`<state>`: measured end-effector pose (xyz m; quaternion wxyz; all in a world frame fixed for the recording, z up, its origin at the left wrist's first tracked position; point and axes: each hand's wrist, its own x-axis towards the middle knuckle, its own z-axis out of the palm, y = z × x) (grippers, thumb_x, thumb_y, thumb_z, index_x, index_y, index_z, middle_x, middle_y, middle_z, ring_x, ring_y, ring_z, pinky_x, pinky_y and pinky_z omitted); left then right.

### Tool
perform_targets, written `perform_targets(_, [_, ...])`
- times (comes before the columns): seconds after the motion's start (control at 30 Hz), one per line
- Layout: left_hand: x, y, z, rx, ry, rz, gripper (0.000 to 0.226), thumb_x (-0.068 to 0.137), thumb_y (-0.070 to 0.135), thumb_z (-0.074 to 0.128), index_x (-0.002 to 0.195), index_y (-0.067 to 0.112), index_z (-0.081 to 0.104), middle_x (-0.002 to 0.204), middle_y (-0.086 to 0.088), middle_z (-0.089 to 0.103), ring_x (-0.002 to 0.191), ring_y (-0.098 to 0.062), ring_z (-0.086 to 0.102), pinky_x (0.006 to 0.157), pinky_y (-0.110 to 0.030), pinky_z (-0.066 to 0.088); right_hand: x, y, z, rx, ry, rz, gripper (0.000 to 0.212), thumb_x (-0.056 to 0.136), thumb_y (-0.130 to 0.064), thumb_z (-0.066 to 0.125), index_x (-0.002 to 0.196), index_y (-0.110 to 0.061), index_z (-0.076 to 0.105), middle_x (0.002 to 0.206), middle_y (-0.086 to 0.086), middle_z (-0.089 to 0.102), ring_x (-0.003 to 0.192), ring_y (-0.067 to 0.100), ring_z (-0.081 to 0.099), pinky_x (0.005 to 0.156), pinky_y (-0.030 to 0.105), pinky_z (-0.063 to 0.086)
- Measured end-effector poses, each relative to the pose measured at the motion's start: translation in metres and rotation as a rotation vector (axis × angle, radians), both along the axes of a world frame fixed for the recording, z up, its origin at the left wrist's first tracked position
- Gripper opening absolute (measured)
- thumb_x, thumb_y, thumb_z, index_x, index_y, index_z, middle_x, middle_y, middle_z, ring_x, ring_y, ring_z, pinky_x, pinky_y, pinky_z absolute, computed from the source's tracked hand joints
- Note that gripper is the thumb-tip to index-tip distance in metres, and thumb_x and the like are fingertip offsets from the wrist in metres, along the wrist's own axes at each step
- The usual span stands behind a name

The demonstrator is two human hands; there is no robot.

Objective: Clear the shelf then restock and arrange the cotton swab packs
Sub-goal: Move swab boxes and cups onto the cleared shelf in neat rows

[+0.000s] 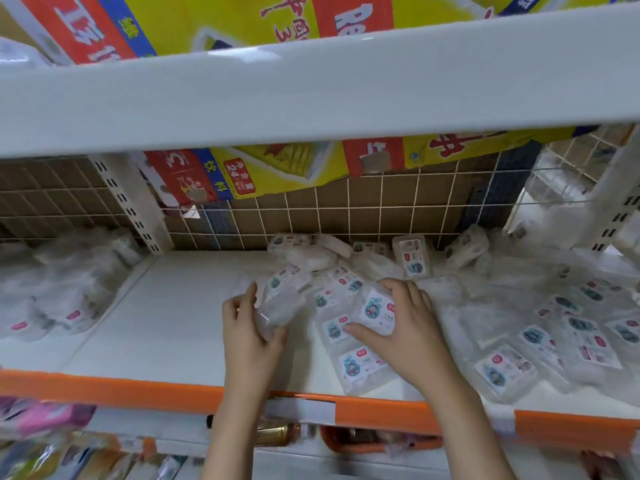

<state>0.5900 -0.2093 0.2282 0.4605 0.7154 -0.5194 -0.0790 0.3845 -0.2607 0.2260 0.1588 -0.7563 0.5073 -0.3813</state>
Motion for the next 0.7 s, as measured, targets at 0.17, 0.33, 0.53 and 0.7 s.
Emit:
perform_targets(0.17, [0.055,0.006,-0.007,0.068,-0.057,-0.004,0.048,0.069,-0.01,0.068,0.116,0.001,0.063,0.11,-0.015,0.054,0.098,-0.03,0.056,0.083,-0.023,0.036,0.054,0.014,-0.001,0.024,0.039,0.014,0.081,0.06,-0.074,0.058,0.124,-0.026,0.046,0.119,-0.007,0.046,0.11,0.014,0.039,0.09,0.024,0.031])
perform_targets(0.33, [0.112,0.013,-0.003,-0.021,-0.03,-0.072,0.037,0.076,-0.008,0.063,0.11,0.006,0.062,0.105,-0.004,0.063,0.094,-0.019,0.057,0.077,-0.017,0.037,0.11,0.026,0.002,0.046,0.076,0.004,0.081,0.059,-0.072,0.061,0.123,-0.025,0.046,0.118,-0.006,0.046,0.108,0.015,0.039,0.088,0.023,0.029])
perform_targets(0.53, [0.178,0.016,0.0,-0.016,0.038,-0.103,0.038,0.088,0.016,0.062,0.124,0.017,0.055,0.109,0.005,0.059,0.098,-0.011,0.051,0.081,-0.021,0.035,0.18,0.037,-0.003,0.083,0.113,-0.027,0.086,0.058,-0.076,0.055,0.127,-0.025,0.045,0.12,-0.006,0.047,0.11,0.016,0.04,0.091,0.025,0.032])
perform_targets(0.7, [0.218,0.016,0.005,-0.011,-0.002,-0.12,0.03,0.077,0.005,0.067,0.101,0.021,0.061,0.085,0.009,0.06,0.089,-0.021,0.056,0.067,-0.021,0.037,0.216,0.043,-0.01,0.128,0.074,-0.059,0.085,0.057,-0.076,0.053,0.124,-0.024,0.048,0.114,-0.004,0.051,0.106,0.017,0.043,0.091,0.03,0.039])
